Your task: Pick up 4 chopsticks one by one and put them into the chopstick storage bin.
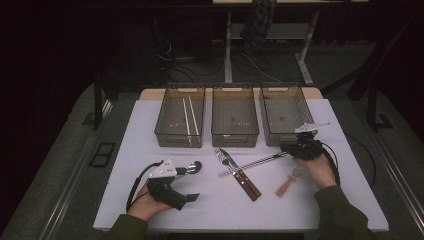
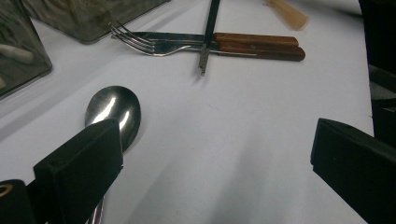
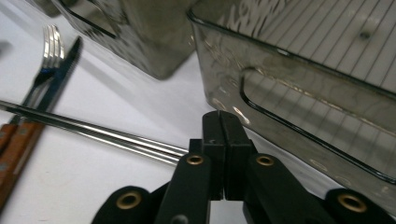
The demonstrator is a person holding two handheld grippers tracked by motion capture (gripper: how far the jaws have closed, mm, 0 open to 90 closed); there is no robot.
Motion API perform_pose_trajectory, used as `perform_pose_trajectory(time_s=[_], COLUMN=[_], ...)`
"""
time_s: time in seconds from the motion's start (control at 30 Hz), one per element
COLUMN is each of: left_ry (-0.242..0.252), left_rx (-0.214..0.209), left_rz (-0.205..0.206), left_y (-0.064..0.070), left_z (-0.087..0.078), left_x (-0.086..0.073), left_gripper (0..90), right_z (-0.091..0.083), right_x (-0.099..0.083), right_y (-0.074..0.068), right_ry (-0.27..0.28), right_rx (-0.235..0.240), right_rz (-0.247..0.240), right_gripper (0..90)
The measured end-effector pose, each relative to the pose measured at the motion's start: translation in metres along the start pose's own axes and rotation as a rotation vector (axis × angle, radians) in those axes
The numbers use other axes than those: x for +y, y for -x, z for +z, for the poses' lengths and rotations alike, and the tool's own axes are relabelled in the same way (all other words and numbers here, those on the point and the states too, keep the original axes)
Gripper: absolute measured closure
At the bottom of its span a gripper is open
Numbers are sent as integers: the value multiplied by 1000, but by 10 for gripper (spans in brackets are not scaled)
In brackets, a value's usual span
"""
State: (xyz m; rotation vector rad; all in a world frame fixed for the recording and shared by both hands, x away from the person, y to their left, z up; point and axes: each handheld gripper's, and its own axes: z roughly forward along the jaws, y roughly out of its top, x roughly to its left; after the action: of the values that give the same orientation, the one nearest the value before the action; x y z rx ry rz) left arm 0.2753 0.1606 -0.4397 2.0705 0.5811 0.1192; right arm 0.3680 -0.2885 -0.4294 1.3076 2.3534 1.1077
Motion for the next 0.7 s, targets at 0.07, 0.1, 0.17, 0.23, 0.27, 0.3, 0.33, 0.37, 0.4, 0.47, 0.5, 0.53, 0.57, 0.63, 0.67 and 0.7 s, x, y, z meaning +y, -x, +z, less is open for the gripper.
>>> perform_pose_trajectory(time_s=[0.07, 0.1, 0.17, 0.23, 0.27, 0.3, 0.33, 0.37, 0.4, 0.47, 0.5, 0.53, 0.57, 0.63, 0.67, 0.7], left_ry=[-1, -1, -1, 0, -1, -1, -1, -1, 0, -2, -3, -5, -5, -5, -5, -6], left_rx=[1, 1, 0, -1, 0, -1, -1, -1, -2, -2, -1, -2, -2, -3, -2, -2], left_rz=[-1, -1, -1, -3, -4, -5, -4, -5, -5, -5, -5, -5, -4, -3, -3, -3], left_y=[0, 0, 0, 0, 0, 0, 0, 0, 0, 0, 0, 0, 0, 0, 0, 0], left_z=[0, 0, 0, 0, 0, 0, 0, 0, 0, 0, 0, 1, 1, 1, 1, 1], left_x=[0, 0, 0, 0, 0, 0, 0, 0, 0, -1, -1, -1, -1, -1, -1, -1], left_gripper=[7, 7, 7, 7, 7, 7, 6, 7, 7, 7, 7, 7, 7, 7, 7, 7], right_z=[5, 7, 10, 12, 13, 14, 15, 15, 16, 16, 16, 16, 17, 18, 18, 18], right_x=[-1, -1, -2, -2, -2, -2, -2, -3, -3, -3, -3, -4, -4, -4, -4, -4], right_y=[3, 5, 7, 10, 10, 11, 12, 12, 12, 13, 13, 13, 13, 13, 13, 13], right_ry=[-24, -31, -38, -43, -46, -48, -54, -56, -60, -65, -65, -67, -70, -76, -77, -78], right_rx=[-15, -18, -25, -33, -36, -37, -40, -44, -47, -50, -53, -52, -55, -55, -56, -56], right_rz=[3, 3, 10, 8, 10, 10, 11, 9, 6, 2, 0, -3, -9, -12, -12, -12], right_gripper=[896, 896, 896, 896, 896, 897, 897, 896, 896, 896, 896, 896, 896, 896, 896, 896])
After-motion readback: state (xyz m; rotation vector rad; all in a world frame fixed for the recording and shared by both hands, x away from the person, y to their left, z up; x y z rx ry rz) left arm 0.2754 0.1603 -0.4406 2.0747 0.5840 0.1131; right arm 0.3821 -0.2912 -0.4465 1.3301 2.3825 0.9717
